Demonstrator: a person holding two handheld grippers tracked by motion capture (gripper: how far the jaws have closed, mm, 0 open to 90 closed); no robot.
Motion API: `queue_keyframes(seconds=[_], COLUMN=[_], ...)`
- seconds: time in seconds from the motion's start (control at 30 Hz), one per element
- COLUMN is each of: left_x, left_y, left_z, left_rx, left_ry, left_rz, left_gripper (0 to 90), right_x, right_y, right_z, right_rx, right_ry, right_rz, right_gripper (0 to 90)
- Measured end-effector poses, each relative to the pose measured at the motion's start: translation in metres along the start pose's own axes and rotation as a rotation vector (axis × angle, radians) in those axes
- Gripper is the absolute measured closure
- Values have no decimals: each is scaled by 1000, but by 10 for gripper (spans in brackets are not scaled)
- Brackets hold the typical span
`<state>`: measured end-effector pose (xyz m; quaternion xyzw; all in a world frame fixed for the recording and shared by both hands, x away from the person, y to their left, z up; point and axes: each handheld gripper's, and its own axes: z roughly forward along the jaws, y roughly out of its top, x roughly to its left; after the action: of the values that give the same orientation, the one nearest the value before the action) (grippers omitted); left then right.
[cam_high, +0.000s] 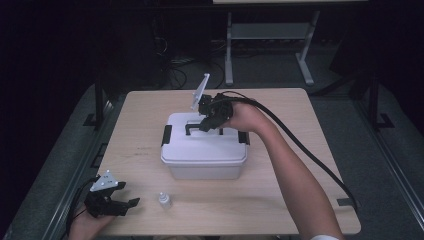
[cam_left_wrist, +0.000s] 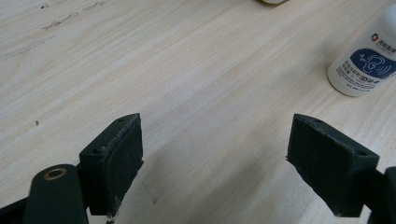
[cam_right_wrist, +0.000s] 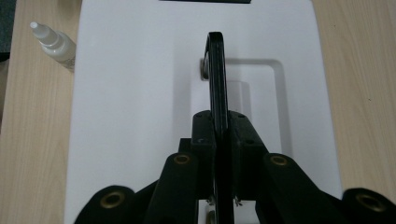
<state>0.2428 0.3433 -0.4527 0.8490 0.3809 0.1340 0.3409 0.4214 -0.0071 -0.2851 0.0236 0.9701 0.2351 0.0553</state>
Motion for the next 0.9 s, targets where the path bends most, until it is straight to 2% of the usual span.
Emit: queue_keyframes(seconds=[0.23, 0.43, 0.9], left_x=[1, 1, 2], left_y=[-1, -1, -1], left_z=[-1, 1, 1], left_rx=[-1, 4, 9], left_ry=[3, -1, -2], left_rz=[-1, -2, -6], left_gripper=[182, 181, 181], right_x=[-3, -3, -4], right_y=[-1, -1, -2], right_z=[0, 0, -7], right_rx=[-14, -20, -50], right_ry=[31, 33, 32], right_rz=[-17, -35, -39], right_gripper=[833, 838, 839])
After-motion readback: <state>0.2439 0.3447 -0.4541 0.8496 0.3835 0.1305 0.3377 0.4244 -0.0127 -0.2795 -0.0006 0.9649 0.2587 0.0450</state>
